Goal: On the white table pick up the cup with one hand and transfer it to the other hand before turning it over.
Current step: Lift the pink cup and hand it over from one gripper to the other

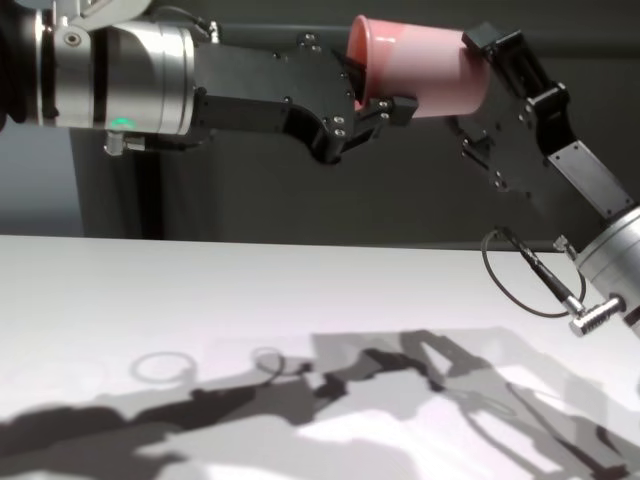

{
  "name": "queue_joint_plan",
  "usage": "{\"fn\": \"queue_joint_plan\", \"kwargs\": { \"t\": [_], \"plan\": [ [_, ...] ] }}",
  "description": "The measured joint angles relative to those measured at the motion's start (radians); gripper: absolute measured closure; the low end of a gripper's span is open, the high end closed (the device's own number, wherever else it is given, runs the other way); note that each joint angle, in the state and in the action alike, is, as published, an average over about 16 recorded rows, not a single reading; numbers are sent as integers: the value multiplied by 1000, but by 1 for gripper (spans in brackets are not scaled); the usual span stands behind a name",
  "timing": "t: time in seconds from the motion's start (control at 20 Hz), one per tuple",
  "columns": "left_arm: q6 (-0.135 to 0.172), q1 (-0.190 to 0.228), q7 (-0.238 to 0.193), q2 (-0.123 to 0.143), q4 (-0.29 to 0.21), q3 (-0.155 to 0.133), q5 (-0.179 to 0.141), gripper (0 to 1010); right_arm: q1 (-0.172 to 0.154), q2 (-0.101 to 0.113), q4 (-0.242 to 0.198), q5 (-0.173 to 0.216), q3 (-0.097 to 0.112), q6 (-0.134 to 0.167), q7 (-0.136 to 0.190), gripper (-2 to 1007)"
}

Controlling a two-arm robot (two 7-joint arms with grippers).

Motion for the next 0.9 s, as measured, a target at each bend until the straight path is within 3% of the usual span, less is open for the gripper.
{"fn": "queue_joint_plan", "kwargs": {
  "t": [0.9],
  "plan": [
    [0,0,0,0,0,0,0,957,38,-1,38,33,-40,-13,22,3]
  ]
}}
